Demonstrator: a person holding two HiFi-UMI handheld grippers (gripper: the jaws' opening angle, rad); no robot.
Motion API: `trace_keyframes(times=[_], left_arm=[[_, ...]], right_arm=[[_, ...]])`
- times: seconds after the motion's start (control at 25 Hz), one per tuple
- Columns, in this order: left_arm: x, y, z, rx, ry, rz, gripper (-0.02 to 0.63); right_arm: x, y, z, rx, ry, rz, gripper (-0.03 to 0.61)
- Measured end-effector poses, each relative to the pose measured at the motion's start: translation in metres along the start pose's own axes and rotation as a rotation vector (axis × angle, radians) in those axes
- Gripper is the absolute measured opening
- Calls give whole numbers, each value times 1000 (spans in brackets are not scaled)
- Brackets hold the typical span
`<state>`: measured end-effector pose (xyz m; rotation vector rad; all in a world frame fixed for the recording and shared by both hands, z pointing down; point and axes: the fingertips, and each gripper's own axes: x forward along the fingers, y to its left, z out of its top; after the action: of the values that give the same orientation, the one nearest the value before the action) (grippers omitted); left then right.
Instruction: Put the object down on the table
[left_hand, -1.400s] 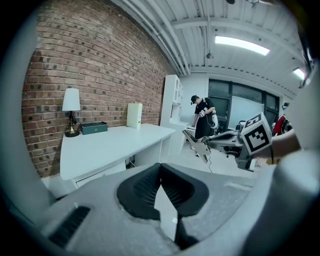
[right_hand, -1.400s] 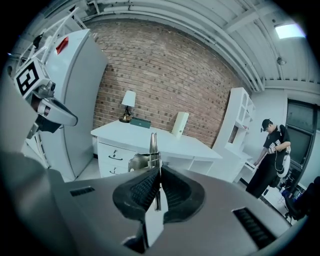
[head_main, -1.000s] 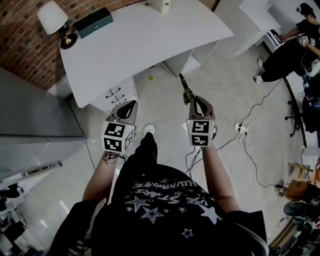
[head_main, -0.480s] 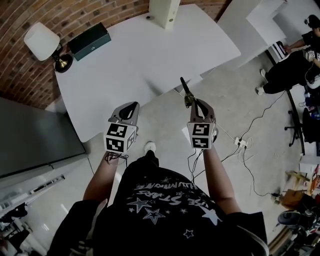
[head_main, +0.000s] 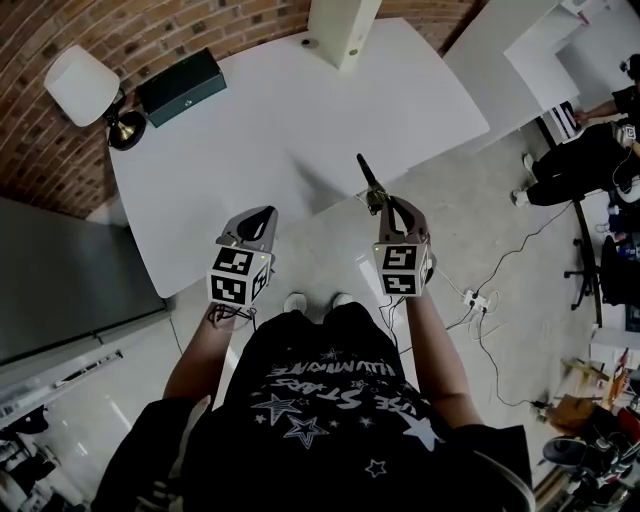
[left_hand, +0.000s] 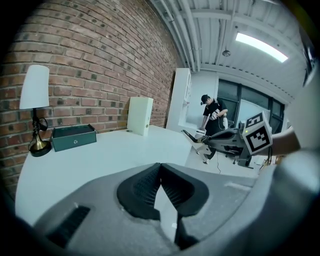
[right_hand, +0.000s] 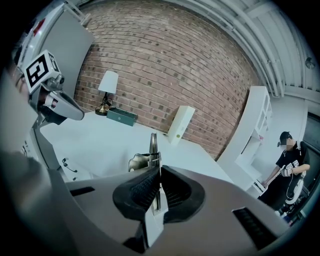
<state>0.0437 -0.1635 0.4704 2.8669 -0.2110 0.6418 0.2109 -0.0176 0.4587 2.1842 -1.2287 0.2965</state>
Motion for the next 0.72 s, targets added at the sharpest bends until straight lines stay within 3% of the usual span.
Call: trace_keyframes(times=[0.36,0.72], left_arm=[[29,34,22,-37,-32,125,20],[72,56,53,-125,-60,345,20]], right_arm=[[75,-25,32,-119,-65,92,14],[175,-51,68,-377,-176,277,14]])
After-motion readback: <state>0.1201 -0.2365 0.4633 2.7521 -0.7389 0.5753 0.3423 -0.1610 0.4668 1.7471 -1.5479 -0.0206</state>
